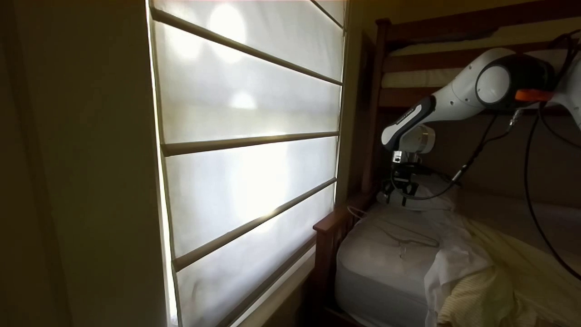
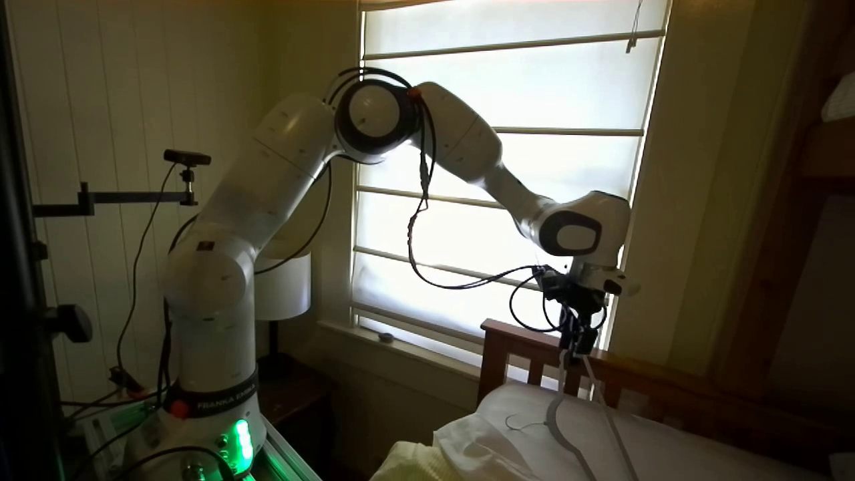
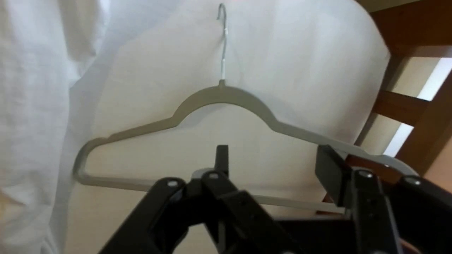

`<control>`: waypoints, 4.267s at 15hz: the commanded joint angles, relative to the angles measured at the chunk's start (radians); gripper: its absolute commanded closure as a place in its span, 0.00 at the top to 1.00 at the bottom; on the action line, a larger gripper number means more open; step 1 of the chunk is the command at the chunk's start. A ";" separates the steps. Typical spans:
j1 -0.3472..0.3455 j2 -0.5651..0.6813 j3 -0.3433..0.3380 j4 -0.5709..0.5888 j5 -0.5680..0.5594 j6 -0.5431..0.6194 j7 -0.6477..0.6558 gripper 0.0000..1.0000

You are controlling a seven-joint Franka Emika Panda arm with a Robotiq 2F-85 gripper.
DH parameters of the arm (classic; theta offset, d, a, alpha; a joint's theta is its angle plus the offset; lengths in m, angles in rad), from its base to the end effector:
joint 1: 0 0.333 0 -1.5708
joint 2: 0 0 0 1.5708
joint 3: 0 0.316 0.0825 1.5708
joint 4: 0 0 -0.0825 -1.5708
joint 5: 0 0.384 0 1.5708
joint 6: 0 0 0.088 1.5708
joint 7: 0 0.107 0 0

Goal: Move the coat hanger to the top end of the bed

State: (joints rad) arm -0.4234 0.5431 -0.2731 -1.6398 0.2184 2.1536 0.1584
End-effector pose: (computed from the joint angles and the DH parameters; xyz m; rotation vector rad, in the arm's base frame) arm 0.5423 -0.4127 0.3093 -2.7646 1.4025 -0.0098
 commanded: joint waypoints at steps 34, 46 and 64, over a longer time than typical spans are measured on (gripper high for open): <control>-0.283 0.152 0.168 -0.025 -0.134 0.121 -1.342 1.00; -0.324 0.153 0.223 -0.129 -0.180 0.261 -1.948 1.00; -0.292 0.311 0.177 0.063 -0.173 0.256 -1.877 1.00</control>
State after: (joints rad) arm -0.7136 0.8131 -0.1018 -1.6428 0.0377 2.4306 -1.7495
